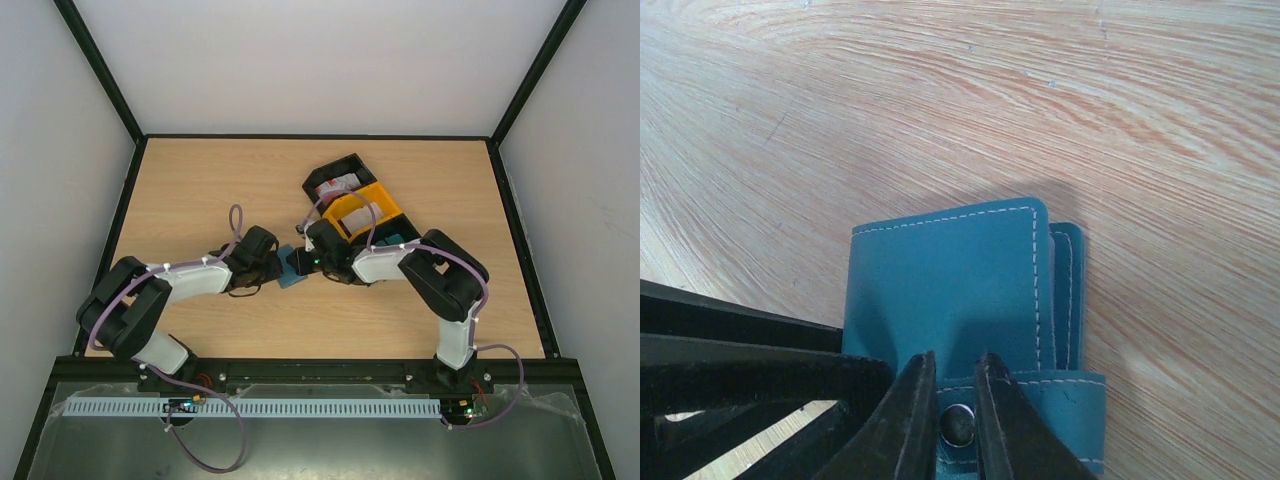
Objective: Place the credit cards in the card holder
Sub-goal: Close the card holder at the center of the board.
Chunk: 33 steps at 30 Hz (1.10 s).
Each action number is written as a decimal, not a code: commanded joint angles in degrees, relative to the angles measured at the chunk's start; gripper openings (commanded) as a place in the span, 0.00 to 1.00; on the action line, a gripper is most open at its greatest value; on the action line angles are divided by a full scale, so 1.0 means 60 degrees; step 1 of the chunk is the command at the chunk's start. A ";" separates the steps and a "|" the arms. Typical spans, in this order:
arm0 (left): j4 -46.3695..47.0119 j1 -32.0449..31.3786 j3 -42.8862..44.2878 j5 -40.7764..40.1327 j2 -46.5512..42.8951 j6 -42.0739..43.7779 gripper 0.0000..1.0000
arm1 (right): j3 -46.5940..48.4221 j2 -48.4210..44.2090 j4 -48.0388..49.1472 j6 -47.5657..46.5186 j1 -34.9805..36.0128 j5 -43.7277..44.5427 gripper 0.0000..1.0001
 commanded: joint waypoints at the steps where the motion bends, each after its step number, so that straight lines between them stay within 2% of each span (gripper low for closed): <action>1: -0.0454 -0.0015 -0.0213 -0.0018 0.0485 0.0001 0.31 | -0.0606 0.0500 0.0007 0.0178 0.0192 0.0641 0.14; 4: -0.0338 -0.0008 -0.0270 0.0041 0.0418 -0.0074 0.31 | -0.0876 0.0210 0.0102 -0.0005 0.0293 0.1141 0.20; 9: -0.0010 0.0078 -0.0393 0.0310 0.0270 -0.0209 0.30 | -0.1004 0.0023 -0.0099 -0.0821 0.0476 0.1658 0.41; 14: 0.0494 0.0369 -0.0604 0.0862 0.0129 -0.0330 0.29 | -0.0906 0.0138 -0.0529 -0.1346 0.0769 0.2384 0.43; 18: 0.0817 0.0695 -0.0784 0.1317 -0.0061 -0.0336 0.29 | -0.0815 0.0285 -0.0799 -0.1494 0.0887 0.3071 0.39; 28: 0.1100 0.1040 -0.1131 0.1713 -0.0519 -0.0272 0.29 | -0.0334 0.0305 -0.1220 -0.1357 0.1011 0.3654 0.05; 33: 0.1119 0.1044 -0.1227 0.1669 -0.0565 -0.0233 0.29 | -0.0243 0.0015 -0.1120 -0.0727 0.1011 0.3604 0.02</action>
